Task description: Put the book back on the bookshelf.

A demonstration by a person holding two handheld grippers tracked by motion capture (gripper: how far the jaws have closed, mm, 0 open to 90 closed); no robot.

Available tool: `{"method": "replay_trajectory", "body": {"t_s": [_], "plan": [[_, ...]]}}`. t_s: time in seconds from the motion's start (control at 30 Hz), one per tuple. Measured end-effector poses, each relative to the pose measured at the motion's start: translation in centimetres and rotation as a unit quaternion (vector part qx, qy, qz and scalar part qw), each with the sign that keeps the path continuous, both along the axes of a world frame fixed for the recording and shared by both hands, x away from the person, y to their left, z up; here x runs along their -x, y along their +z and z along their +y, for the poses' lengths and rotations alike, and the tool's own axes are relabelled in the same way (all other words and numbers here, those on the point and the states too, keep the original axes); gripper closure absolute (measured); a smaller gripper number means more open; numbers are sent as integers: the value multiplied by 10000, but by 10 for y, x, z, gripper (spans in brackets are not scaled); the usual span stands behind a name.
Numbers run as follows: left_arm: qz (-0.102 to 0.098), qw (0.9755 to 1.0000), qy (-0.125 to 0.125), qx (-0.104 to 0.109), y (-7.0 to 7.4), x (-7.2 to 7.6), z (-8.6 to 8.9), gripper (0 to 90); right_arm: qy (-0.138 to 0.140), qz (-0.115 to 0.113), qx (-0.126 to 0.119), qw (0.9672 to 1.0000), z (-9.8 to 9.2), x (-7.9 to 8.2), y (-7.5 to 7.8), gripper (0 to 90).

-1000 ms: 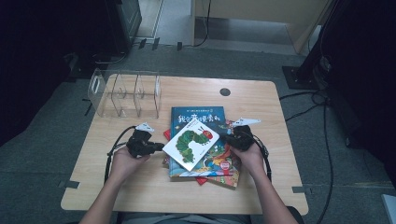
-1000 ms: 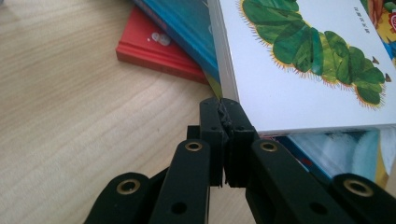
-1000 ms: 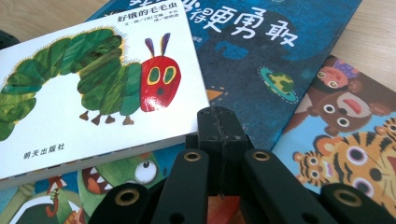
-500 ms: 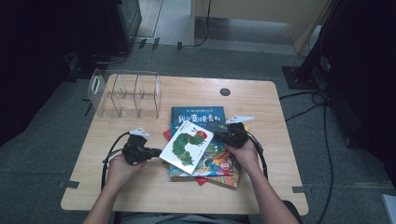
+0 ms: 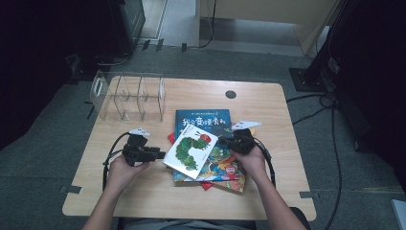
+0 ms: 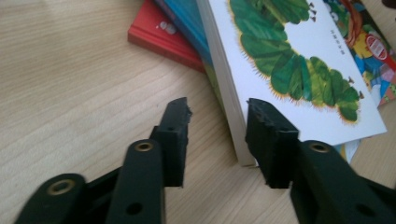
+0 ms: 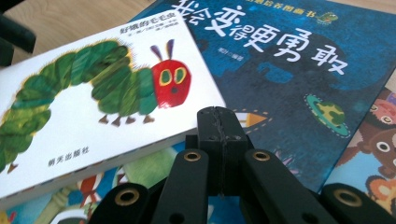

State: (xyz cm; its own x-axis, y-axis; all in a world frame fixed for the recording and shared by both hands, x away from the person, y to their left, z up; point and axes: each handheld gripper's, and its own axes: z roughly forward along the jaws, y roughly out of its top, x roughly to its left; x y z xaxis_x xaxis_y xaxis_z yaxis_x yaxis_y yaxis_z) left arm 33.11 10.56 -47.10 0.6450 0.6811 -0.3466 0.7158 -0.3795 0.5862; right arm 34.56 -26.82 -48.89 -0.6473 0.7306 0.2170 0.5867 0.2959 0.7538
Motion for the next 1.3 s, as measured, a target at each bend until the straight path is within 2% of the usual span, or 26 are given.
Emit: {"method": "replay_trajectory", "body": {"t_s": [0.07, 0.1, 0.17, 0.2, 0.23, 0.33, 0.37, 0.47, 0.6, 0.77, 0.8, 0.87, 0.9, 1.03, 1.23, 1.3], "plan": [[9, 10000, 17, 43, 1, -2, -2, 510, 69, -52, 28, 10000, 0, 4, 0, 900], [-22, 10000, 21, 18, 2, -5, -3, 450, 97, -50, 24, 9999, 1, 7, -1, 900], [-31, 10000, 8, -14, 3, -8, -5, 391, 129, -99, 3, 9999, 1, 12, -2, 900], [-31, 10000, 8, -14, 3, -8, -5, 381, 129, -99, 3, 9999, 1, 12, -2, 900], [34, 10000, 1, 86, 4, -10, -7, 379, 133, -52, -94, 9999, 3, 16, -4, 900], [80, 9998, -4, 156, 5, -13, -9, 353, 185, -31, -104, 9998, 8, 20, -4, 900], [95, 9998, -36, 167, 5, -16, -11, 336, 252, -150, -58, 9996, 14, 26, -4, 900], [81, 9999, -58, 137, 5, -17, -14, 330, 307, -192, 2, 9993, 18, 30, -4, 900], [161, 9998, -99, 54, 4, -22, -23, 298, 392, -144, 116, 9991, 23, 37, -6, 900], [214, 9996, -169, 36, 2, -26, -28, 293, 385, -155, 117, 9991, 23, 38, -8, 900], [303, 9993, -199, 68, 0, -29, -29, 293, 401, -167, 122, 9990, 22, 38, -9, 900], [315, 9992, -217, 72, -1, -31, -30, 294, 402, -158, 102, 9990, 22, 38, -9, 900], [399, 9989, -230, 49, -3, -33, -33, 296, 410, -155, 73, 9990, 23, 37, -9, 900], [454, 9985, -281, -127, -7, -34, -37, 300, 465, -144, 116, 9987, 25, 34, -8, 900], [541, 9982, -228, -75, -9, -34, -35, 299, 501, -184, 107, 9985, 28, 31, -9, 900], [615, 9979, -188, 11, -10, -34, -33, 300, 539, -163, 73, 9984, 30, 29, -9, 900]]}}
